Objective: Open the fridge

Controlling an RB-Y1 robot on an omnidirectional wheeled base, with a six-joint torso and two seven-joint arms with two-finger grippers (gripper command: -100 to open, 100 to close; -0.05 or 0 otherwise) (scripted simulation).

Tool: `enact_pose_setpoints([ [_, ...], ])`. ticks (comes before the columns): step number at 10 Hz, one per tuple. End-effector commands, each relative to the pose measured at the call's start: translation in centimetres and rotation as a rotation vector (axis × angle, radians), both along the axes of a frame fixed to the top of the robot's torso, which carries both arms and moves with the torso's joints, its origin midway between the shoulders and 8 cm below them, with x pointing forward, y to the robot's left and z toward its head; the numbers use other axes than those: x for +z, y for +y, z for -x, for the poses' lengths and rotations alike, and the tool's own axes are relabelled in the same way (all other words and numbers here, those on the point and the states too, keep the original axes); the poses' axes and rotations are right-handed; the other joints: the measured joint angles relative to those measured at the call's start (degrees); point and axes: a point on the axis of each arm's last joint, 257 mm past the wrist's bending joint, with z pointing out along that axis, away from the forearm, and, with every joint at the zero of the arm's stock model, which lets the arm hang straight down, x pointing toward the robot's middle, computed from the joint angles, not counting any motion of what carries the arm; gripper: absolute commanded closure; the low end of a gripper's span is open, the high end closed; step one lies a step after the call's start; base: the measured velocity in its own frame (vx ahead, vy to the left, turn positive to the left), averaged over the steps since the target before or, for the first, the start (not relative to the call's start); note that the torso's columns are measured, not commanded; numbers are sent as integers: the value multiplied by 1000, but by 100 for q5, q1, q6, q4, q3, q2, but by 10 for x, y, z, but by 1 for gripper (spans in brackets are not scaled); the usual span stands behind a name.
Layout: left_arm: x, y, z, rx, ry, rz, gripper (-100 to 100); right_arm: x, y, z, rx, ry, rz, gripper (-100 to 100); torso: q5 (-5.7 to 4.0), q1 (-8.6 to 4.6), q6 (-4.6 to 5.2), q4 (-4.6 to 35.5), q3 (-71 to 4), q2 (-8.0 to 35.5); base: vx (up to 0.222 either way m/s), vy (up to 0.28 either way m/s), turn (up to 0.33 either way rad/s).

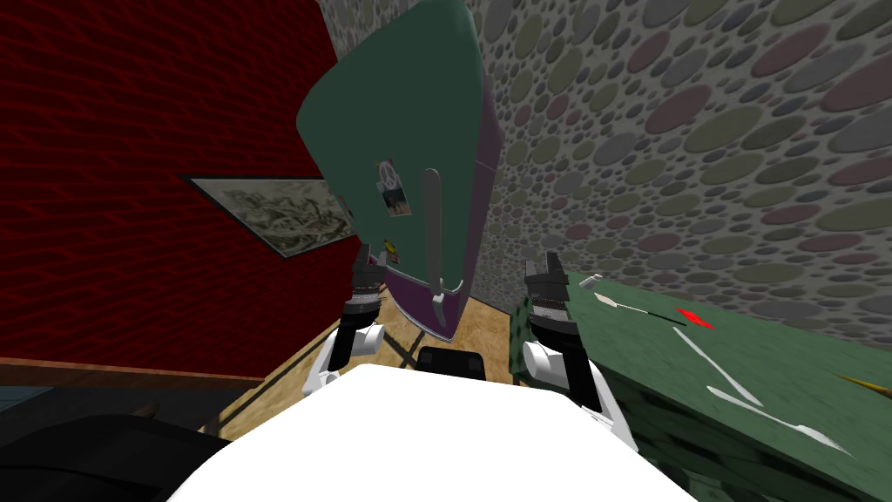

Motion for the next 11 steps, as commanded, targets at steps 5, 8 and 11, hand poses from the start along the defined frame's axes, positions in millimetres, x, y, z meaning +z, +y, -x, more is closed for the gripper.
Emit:
enact_pose_setpoints([
  [5,0,0,0,0,0,0,0,0,0,0,0,0,0,0,0,0,0,1846,-3692,1845,0,0,0],
  [8,0,0,0,0,0,0,0,0,0,0,0,0,0,0,0,0,0,3114,-6227,3116,0,0,0],
  [11,-6,-7,-4,-26,10,-43,-100,0,0,0,0,0,0,0,0,0,1,4150,-8312,4157,-4,-3,-20],
])
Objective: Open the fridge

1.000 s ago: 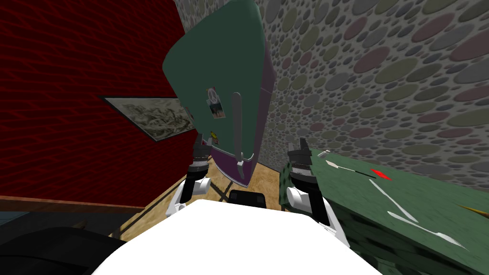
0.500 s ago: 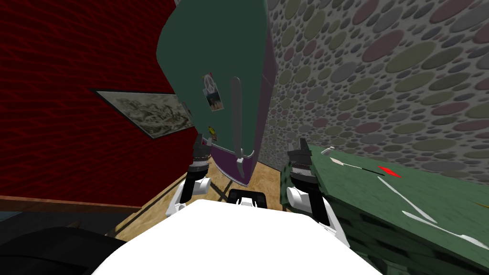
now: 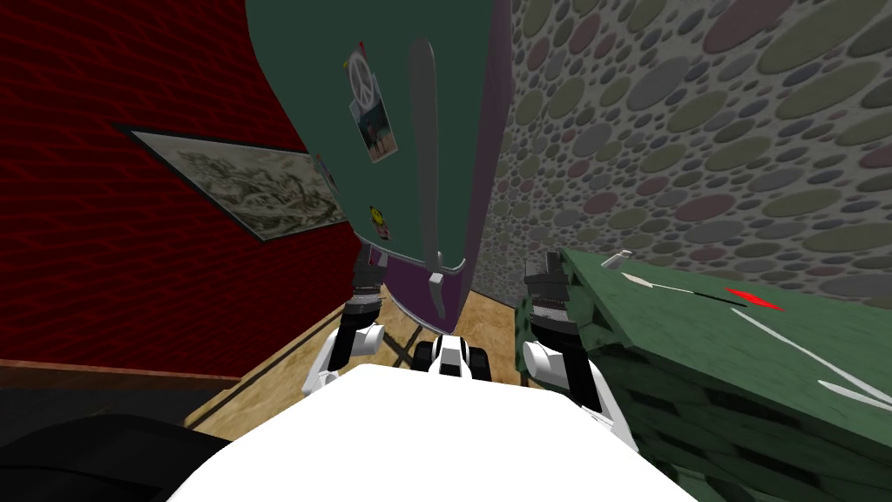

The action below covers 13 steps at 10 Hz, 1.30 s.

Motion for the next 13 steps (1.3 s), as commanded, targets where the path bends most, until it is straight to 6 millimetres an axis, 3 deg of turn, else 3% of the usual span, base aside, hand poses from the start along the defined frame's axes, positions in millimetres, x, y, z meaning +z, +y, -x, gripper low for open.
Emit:
enact_pose_setpoints([
  [1,-10,-9,-6,-29,10,-44,-100,0,0,0,0,0,0,0,0,0,-1,57,-111,55,-19,-8,-55],
  [13,-75,-44,-33,-103,50,-72,-100,0,0,0,0,0,0,0,0,0,-1,79,-144,73,-19,-10,-55],
])
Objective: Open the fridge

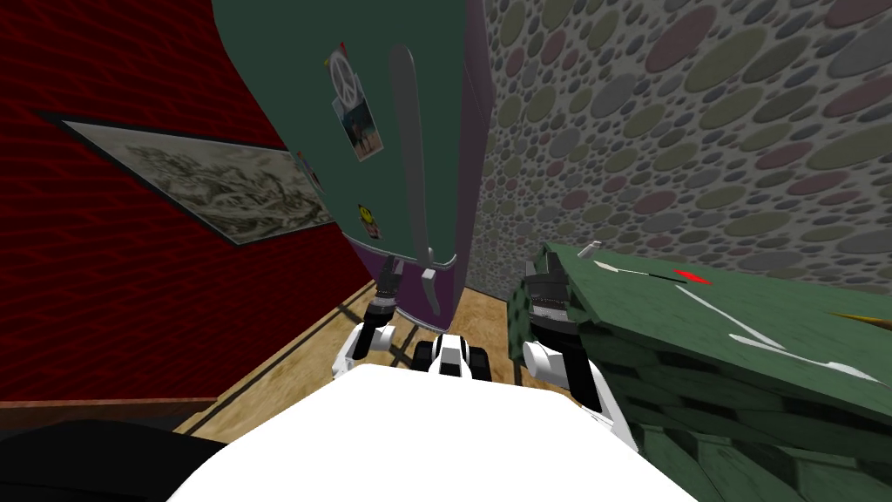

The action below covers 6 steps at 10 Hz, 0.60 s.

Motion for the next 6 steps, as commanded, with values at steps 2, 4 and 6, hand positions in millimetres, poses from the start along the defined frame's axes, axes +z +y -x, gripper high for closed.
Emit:
enact_pose_setpoints([
  [2,-22,-15,-6,-29,13,-13,-100,0,0,0,0,0,0,0,0,-1,0,0,0,0,-23,-13,-72],
  [4,-33,-22,-9,-42,20,-17,-100,0,0,0,0,0,0,0,0,-1,0,0,1,1,-25,-11,-50],
  [6,-46,-30,-12,-57,28,-22,-100,0,0,0,0,0,0,0,0,0,1,-1,-1,-2,-20,-13,-69],
])
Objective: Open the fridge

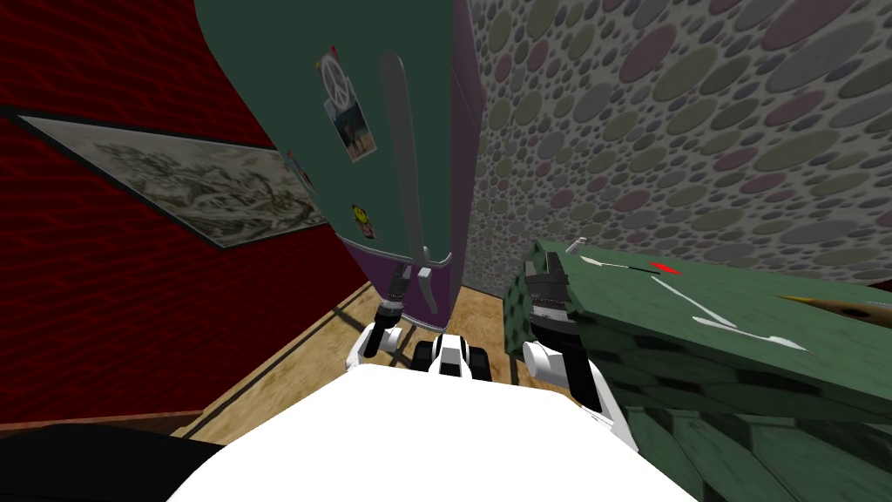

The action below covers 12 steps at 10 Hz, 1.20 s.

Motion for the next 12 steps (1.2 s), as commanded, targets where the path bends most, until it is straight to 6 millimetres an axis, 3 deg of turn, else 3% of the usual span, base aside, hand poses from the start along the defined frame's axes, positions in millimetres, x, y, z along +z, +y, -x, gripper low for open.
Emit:
enact_pose_setpoints([
  [1,-12,-8,-2,-16,7,-6,-100,0,0,0,0,0,0,0,-1,-1,-1,0,0,-1,-13,-10,-35],
  [6,-34,-24,-6,-46,23,-19,-100,0,0,0,0,0,0,0,6,-17,19,-21,0,-8,-13,-2,-39],
  [11,-6,-2,-33,-20,5,-16,-100,0,0,0,0,0,0,0,-1,-4,5,-3,-6,-10,-20,-21,-28],
  [12,-11,-3,-29,-23,6,-18,-100,0,0,0,0,0,0,0,0,0,7,-2,-10,-17,-14,-16,-2],
])
